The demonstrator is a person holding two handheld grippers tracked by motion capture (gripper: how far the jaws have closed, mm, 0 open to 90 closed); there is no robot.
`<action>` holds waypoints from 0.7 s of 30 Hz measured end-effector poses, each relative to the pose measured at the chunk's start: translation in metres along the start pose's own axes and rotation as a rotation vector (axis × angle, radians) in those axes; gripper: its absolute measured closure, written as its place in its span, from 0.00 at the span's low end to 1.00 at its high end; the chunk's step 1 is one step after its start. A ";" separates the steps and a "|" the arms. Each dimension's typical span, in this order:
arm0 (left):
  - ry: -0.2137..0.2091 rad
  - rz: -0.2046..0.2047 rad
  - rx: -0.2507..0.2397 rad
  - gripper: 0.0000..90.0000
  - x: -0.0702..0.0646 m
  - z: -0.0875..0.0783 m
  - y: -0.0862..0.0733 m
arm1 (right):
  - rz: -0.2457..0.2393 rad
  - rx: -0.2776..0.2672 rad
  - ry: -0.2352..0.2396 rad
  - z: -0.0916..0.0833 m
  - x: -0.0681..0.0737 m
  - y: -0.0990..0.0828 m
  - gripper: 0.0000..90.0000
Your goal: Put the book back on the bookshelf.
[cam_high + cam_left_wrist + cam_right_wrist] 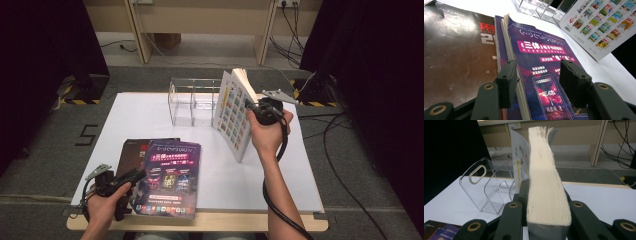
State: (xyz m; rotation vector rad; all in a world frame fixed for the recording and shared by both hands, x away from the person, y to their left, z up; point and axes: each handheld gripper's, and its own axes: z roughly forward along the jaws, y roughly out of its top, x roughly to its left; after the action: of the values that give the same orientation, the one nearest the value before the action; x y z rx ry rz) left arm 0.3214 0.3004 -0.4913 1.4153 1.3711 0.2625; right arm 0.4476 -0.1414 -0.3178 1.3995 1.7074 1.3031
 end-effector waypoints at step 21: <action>0.000 -0.004 -0.002 0.53 0.002 -0.001 0.000 | -0.018 -0.070 0.003 0.009 0.017 0.025 0.83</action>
State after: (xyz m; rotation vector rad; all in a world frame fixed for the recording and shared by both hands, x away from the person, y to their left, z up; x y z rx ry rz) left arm 0.3218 0.3025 -0.4919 1.4105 1.3732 0.2613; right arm 0.4603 -0.1226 -0.2961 1.3405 1.6560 1.3428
